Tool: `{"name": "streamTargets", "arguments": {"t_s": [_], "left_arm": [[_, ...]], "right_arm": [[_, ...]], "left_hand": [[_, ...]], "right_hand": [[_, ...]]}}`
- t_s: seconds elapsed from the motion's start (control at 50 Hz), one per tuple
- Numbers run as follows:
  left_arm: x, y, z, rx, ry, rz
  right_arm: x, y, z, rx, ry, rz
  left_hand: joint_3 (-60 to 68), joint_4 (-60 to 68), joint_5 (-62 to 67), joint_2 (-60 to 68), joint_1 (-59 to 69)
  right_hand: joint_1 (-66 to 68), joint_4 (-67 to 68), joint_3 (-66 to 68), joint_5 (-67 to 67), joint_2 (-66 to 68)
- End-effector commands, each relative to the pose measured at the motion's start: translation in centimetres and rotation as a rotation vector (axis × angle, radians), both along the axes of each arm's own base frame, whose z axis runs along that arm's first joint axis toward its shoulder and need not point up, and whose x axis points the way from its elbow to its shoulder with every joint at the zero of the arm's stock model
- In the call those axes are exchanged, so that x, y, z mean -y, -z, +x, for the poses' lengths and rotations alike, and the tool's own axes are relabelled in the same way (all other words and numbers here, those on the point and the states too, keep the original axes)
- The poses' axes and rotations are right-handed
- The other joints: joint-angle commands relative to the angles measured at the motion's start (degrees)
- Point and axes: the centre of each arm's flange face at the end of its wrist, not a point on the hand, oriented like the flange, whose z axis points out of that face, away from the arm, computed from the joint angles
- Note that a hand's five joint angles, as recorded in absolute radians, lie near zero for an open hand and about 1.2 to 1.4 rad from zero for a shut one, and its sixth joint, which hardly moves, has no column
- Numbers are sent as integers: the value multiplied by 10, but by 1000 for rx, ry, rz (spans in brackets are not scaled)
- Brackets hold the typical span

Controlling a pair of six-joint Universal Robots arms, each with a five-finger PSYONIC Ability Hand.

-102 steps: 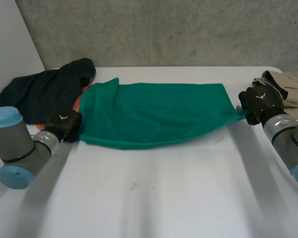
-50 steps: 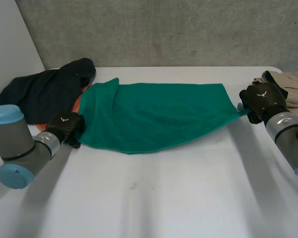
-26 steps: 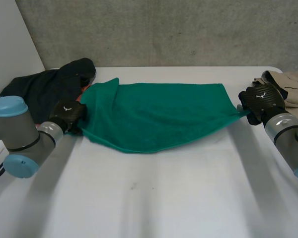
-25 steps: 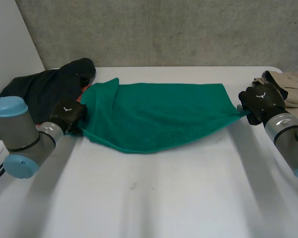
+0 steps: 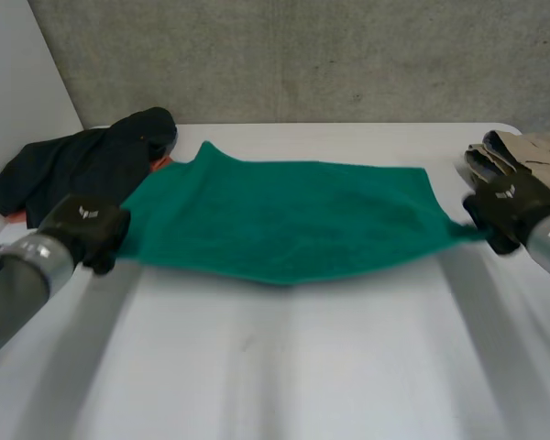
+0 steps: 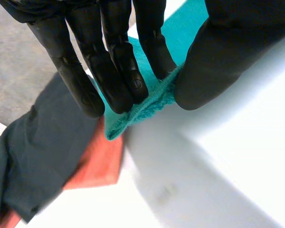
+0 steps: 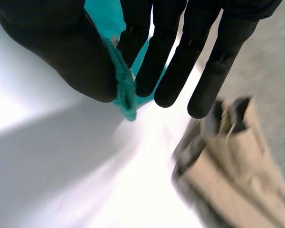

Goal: Fold the laundry.

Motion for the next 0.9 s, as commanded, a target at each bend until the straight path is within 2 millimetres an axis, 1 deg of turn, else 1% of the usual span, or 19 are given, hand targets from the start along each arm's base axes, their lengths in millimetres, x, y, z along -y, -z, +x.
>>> {"name": "streamTargets", "arguments": {"t_s": [0.02,0.06,0.1,0.2,0.28,0.3,0.34,0.36,0.42,0.5,0.52,0.64,0.66,0.72,0.8,0.82,0.84,0.86,0.9], "left_arm": [[-100,-2,17,291,134,104],[-117,2,19,340,166,121],[-120,4,20,345,170,121],[-104,5,16,307,149,64],[-72,7,6,243,127,-21],[-57,6,1,218,121,-66],[-40,8,-5,197,116,-106],[-25,12,-9,188,114,-133],[-3,19,-19,181,128,-172],[25,32,-42,172,163,-209],[37,38,-49,172,164,-217],[86,59,-61,189,95,-247],[90,61,-63,190,90,-253],[104,68,-72,190,82,-278],[113,68,-81,178,87,-309],[113,67,-83,174,89,-313],[113,66,-84,174,92,-315],[110,66,-89,171,106,-319],[107,66,-94,164,118,-322]], "right_arm": [[-55,1,-36,-301,-77,311],[-62,1,-41,-320,-87,343],[-61,5,-45,-312,-76,343],[-48,8,-46,-264,-26,249],[-30,10,-46,-182,30,173],[-26,14,-46,-167,39,171],[-12,26,-45,-118,62,155],[-8,27,-44,-110,66,144],[5,33,-33,-84,57,87],[22,40,-18,-88,49,11],[27,42,-17,-94,56,-8],[65,55,-7,-116,107,-121],[74,59,-3,-117,106,-135],[84,64,5,-115,93,-152],[101,68,12,-103,88,-190],[106,69,14,-88,94,-208],[108,70,14,-86,101,-212],[109,71,14,-80,108,-215],[105,67,19,-48,112,-210]], "left_hand": [[118,113,137,115,132],[118,113,137,115,132],[118,113,137,115,132],[118,113,137,115,132],[118,113,137,115,132],[118,113,137,115,132],[118,113,137,115,132],[118,113,137,115,132],[118,113,137,115,132],[118,113,137,115,132],[118,113,137,115,132],[118,113,137,115,132],[118,113,137,115,132],[118,113,137,115,132],[118,113,137,115,132],[32,27,51,29,46],[-192,-197,-173,-195,-178],[-582,-587,-563,-585,-568],[-541,-546,-522,-544,-527]], "right_hand": [[147,113,117,124,122],[147,113,117,124,122],[147,113,117,124,122],[147,113,117,124,122],[147,113,117,124,122],[147,113,117,124,122],[147,113,117,124,122],[147,113,117,124,122],[147,113,117,124,122],[147,113,117,124,122],[147,113,117,124,122],[147,113,117,124,122],[147,113,117,124,122],[147,113,117,124,122],[147,113,117,124,122],[-89,-123,-119,-112,-114],[-299,-334,-330,-322,-324],[-523,-557,-553,-546,-548],[-553,-587,-583,-576,-578]]}}
